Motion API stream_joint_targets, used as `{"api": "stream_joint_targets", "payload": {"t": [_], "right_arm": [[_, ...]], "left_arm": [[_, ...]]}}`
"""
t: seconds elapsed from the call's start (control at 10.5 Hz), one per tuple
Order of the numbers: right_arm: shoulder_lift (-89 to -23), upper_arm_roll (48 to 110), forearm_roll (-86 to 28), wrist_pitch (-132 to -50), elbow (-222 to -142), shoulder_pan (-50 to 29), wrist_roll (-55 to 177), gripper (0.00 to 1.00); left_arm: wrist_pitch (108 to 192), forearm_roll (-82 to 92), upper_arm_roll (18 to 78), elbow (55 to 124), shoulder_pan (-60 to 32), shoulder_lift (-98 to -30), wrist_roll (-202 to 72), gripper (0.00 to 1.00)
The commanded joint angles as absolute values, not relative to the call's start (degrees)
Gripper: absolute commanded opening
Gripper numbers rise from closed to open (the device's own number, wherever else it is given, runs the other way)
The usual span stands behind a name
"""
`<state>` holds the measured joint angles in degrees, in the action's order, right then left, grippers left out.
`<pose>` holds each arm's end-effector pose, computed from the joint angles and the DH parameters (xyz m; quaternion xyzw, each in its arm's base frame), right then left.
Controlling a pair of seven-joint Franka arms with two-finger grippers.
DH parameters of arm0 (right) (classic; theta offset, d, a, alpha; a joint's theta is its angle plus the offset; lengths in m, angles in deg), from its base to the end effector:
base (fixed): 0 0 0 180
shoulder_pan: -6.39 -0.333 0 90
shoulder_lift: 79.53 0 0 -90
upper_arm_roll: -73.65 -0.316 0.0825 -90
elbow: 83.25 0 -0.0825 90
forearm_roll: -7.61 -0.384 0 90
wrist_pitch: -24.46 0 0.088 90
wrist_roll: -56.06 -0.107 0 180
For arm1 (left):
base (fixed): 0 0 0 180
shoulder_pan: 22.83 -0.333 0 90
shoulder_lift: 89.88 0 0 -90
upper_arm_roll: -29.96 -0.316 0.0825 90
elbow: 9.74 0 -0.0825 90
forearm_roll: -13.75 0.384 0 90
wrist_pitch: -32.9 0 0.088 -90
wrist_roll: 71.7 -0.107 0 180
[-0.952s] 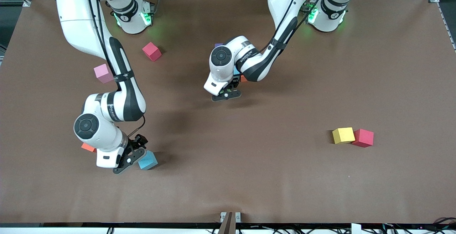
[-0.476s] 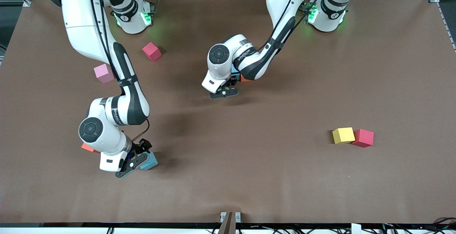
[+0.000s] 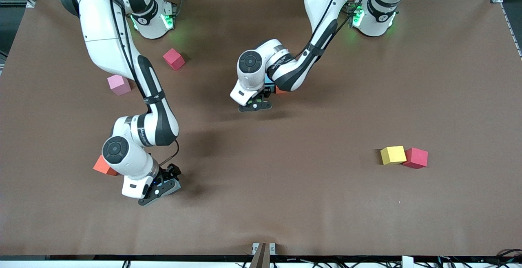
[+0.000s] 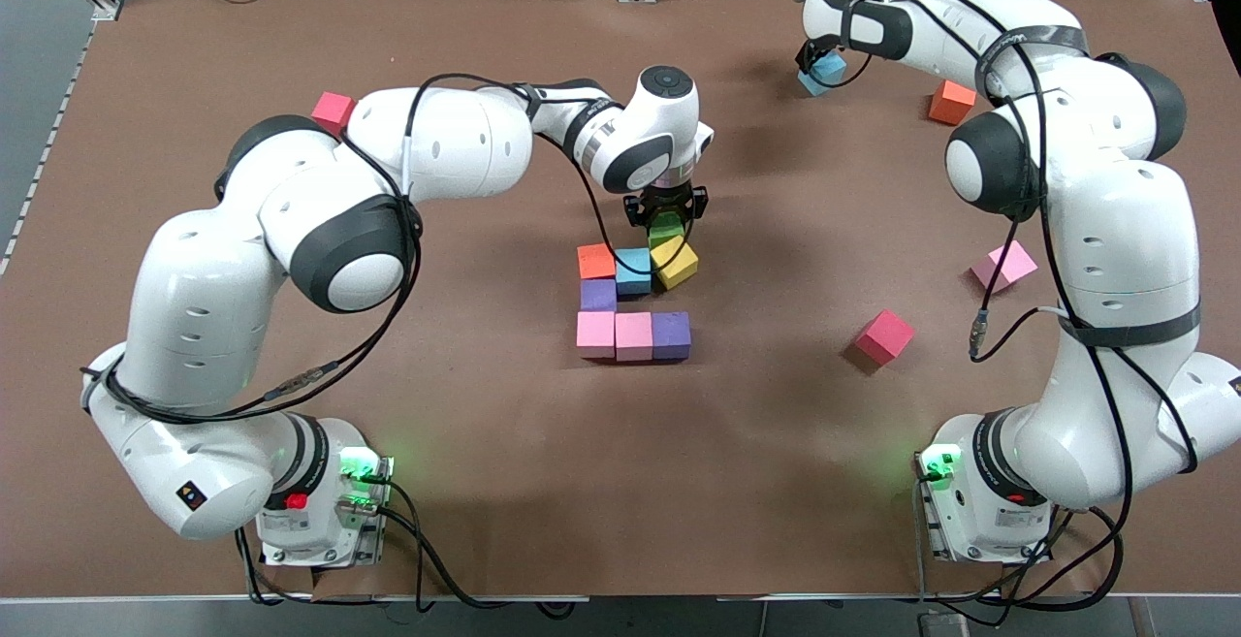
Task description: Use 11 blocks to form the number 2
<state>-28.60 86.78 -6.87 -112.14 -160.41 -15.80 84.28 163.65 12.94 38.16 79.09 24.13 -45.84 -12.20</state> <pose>0.7377 0.1623 0.2149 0.9547 0.2846 0.0872 0.0052 0.4121 -0.5675 0.1962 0.9965 0.0616 -0.0546 0.0171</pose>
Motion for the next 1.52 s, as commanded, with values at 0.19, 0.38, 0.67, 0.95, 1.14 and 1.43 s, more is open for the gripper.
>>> {"api": "stream_joint_targets", "payload": {"t": [0.19, 0.38, 0.67, 0.95, 1.14, 1.43], "right_arm": [[-26.1, 85.8, -8.0, -111.9, -156.7, -14.1, 83.5, 1.0], [-26.1, 85.9, -15.1, -111.6, -157.1, -12.9, 84.0, 1.0], [-26.4, 85.9, -15.5, -110.0, -157.7, -13.7, 84.2, 0.08], [-27.0, 85.9, -15.2, -108.2, -157.7, -14.1, 84.4, 0.0], [-28.2, 86.0, -14.8, -107.0, -157.7, -15.0, 84.1, 0.0], [-28.9, 86.2, -14.8, -105.7, -157.8, -15.0, 83.6, 0.0]], "left_arm": [[164.2, 12.3, 38.3, 79.1, 24.4, -45.6, -14.3, 0.33], [164.2, 12.3, 38.3, 78.9, 24.8, -44.8, -14.3, 0.34], [164.6, 12.2, 38.3, 78.9, 25.0, -44.5, -14.3, 0.41], [165.4, 12.2, 38.3, 78.8, 25.0, -44.4, -14.3, 0.72], [165.4, 12.3, 38.3, 78.9, 25.1, -44.4, -14.4, 1.0], [165.4, 12.4, 38.2, 78.8, 24.9, -45.0, -14.4, 1.0]]}}
